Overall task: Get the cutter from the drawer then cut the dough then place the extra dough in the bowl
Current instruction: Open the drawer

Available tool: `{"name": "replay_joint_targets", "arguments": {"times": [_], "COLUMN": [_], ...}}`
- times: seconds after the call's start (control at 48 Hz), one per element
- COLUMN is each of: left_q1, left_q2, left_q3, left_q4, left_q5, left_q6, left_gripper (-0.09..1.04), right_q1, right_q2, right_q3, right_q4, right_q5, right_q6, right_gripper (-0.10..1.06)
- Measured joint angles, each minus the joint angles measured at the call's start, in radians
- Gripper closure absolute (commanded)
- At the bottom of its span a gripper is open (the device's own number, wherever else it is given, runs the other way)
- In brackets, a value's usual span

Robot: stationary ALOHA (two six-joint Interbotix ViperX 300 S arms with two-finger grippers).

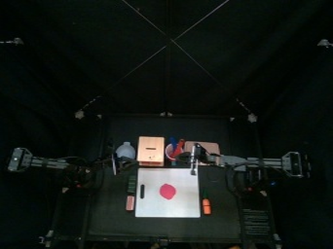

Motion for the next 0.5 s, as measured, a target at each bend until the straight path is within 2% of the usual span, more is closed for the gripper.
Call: {"name": "replay_joint_targets", "arguments": {"times": [0.229,0.5], "left_q1": [-0.110,-0.137], "left_q2": [0.146,0.373], "left_q3": [-0.014,-0.080], "left_q4": [-0.110,-0.117], "left_q5": [-0.221,-0.313], "left_q6": [-0.049,-0.218], "left_gripper": [0.94,0.94], "right_q1": [-0.011,-0.032], "right_q2": [0.224,0.422], "right_q3": [-0.224,-0.376], "right_q4": [-0.081,-0.144], "right_q5": [0.224,0.399], "right_q6": [0.000,-0.002], "right_gripper": [0.93,0.93]}}
